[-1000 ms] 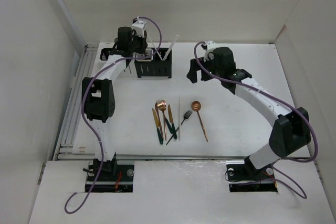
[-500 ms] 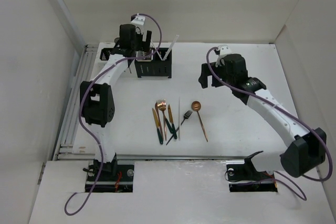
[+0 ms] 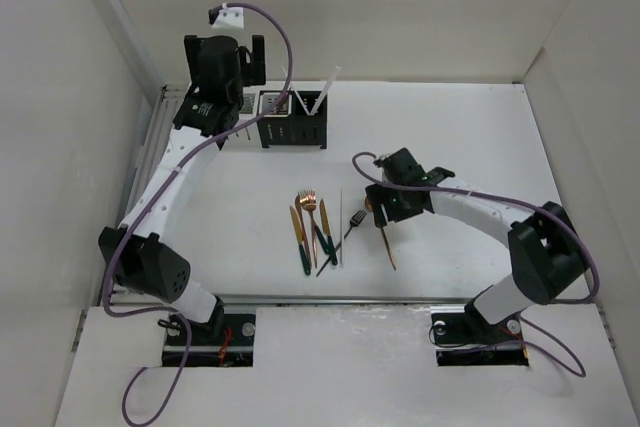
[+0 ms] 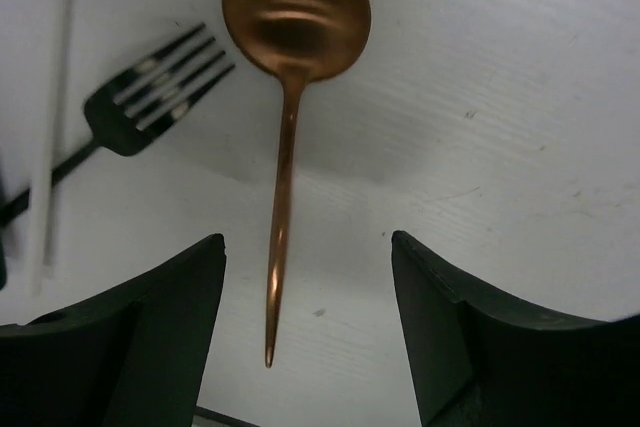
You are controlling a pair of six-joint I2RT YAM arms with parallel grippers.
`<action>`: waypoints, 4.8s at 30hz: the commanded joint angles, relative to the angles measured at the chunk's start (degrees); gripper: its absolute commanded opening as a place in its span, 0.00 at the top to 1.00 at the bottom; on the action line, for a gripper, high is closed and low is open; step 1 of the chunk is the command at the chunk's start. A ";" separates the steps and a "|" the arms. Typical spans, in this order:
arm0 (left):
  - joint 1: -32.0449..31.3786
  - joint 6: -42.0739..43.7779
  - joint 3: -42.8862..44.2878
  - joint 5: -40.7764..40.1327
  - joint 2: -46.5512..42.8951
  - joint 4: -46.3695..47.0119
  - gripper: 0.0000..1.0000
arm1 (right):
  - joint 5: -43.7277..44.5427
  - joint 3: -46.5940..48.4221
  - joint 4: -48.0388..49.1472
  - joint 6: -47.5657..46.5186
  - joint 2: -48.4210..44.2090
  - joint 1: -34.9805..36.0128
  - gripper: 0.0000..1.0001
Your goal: Sort the eating utensils into containers
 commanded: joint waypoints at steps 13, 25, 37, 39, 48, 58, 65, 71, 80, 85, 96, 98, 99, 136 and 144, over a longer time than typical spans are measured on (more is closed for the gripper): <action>-0.50 -5.81 -6.69 5.42 -7.73 -8.65 0.00 | 0.72 -0.42 3.86 4.54 12.97 1.86 0.55; -1.03 0.87 -8.98 18.41 -9.50 -10.57 0.11 | 5.99 -0.95 4.31 9.63 12.64 -0.96 1.00; -3.31 2.19 -12.24 58.64 -10.03 -13.84 0.08 | 9.18 18.12 9.38 3.31 -8.56 -0.25 1.00; -4.71 2.19 -12.24 62.01 -9.42 -12.61 0.04 | 7.85 20.76 15.01 3.31 -9.09 2.11 1.00; -7.09 -3.78 -7.76 69.50 -6.25 -6.46 0.00 | 1.61 30.51 25.57 4.62 -3.55 7.30 1.00; -5.87 -4.92 -6.26 65.37 -2.47 -5.31 0.14 | -1.65 29.30 31.36 8.49 -4.07 8.97 1.00; -4.02 -6.16 -4.25 64.84 -0.80 -3.03 0.68 | -3.84 27.88 32.08 10.16 -3.47 8.98 1.00; -2.27 -6.95 -2.83 62.65 0.35 -3.54 1.00 | -3.85 29.11 32.08 10.69 -0.92 8.98 1.00; 4.67 4.64 -0.37 40.16 4.12 2.41 1.00 | 0.36 30.79 32.08 7.35 -0.99 7.67 0.00; 13.27 9.22 0.16 34.69 8.94 17.41 1.00 | 0.90 30.78 32.08 3.14 -0.66 4.41 0.00; 23.31 9.67 9.12 35.57 23.72 27.83 1.00 | -7.71 41.06 32.08 1.99 13.58 -3.94 0.00; 23.32 8.79 9.12 36.36 24.25 27.83 1.00 | -8.76 43.70 32.08 1.99 15.86 -4.47 0.00; 23.93 8.18 8.25 37.84 25.04 27.83 1.00 | -8.77 44.40 32.08 1.99 16.48 -4.47 0.00; 22.27 5.27 2.27 20.89 13.28 17.64 0.14 | -8.49 46.07 12.09 -1.97 18.50 -6.24 0.21; 9.10 10.72 -5.20 27.83 4.48 3.86 0.21 | -10.98 44.60 19.07 3.21 20.90 -4.82 0.18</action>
